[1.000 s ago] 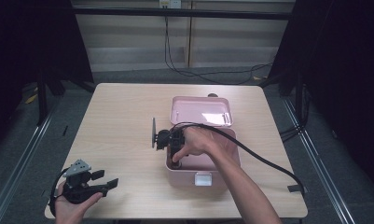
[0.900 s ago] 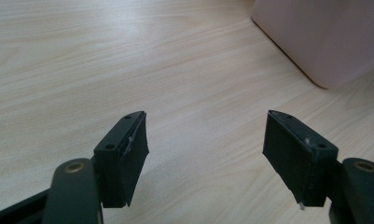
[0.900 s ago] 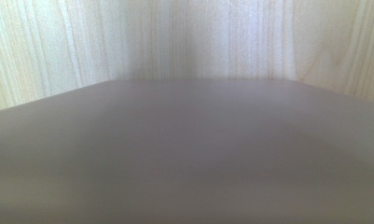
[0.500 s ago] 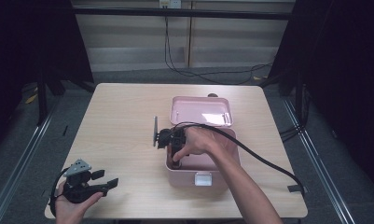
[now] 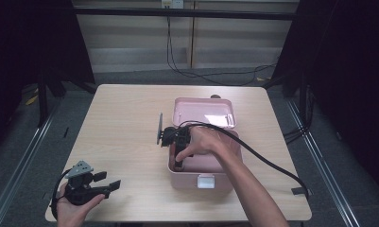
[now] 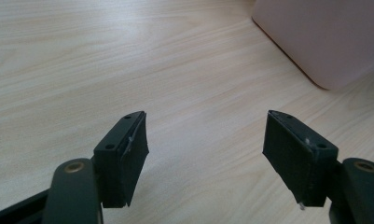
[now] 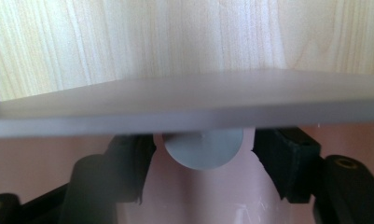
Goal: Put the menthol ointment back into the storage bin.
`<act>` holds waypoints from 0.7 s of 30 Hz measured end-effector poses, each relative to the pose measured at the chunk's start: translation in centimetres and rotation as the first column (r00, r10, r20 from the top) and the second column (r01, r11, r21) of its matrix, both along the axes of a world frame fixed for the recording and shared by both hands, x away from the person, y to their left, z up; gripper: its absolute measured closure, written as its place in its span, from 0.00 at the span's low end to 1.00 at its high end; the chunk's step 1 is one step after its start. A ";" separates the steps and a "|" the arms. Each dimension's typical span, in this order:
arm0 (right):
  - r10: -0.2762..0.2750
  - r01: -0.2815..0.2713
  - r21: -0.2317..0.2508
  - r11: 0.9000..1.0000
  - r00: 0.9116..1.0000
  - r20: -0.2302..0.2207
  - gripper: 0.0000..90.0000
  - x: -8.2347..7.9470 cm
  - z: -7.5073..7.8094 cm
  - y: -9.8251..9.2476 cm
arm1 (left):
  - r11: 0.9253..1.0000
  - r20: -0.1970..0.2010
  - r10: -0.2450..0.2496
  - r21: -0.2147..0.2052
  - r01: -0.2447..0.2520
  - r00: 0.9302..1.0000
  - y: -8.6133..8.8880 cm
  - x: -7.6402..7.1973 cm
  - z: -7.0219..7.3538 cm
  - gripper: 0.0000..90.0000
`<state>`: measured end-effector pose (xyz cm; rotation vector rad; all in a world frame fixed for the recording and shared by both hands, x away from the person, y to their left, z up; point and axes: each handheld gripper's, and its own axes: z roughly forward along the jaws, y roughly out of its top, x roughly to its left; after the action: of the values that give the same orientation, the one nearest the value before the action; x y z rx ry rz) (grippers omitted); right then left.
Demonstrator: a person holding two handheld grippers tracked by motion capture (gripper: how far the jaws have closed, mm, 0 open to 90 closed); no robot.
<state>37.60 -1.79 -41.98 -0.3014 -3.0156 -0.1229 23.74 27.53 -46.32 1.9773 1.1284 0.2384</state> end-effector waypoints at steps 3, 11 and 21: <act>-0.001 0.001 0.008 1.000 1.000 -0.002 0.39 -0.1 0.2 0.0 | 1.000 0.004 -0.001 0.002 0.001 1.000 0.0 -0.1 0.0 0.34; -0.025 0.025 0.017 1.000 1.000 0.006 0.34 -0.1 0.9 -1.0 | 1.000 0.004 0.006 -0.007 -0.006 1.000 0.1 -0.3 0.1 0.34; -0.075 0.072 0.076 0.995 0.997 0.030 0.33 -0.3 1.9 -3.3 | 1.000 -0.004 0.025 -0.004 -0.025 1.000 0.2 -0.2 0.1 0.38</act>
<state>37.26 -5.08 -40.13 -0.4070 -3.0242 -0.2487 23.54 27.74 -46.27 1.9621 1.1557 0.2459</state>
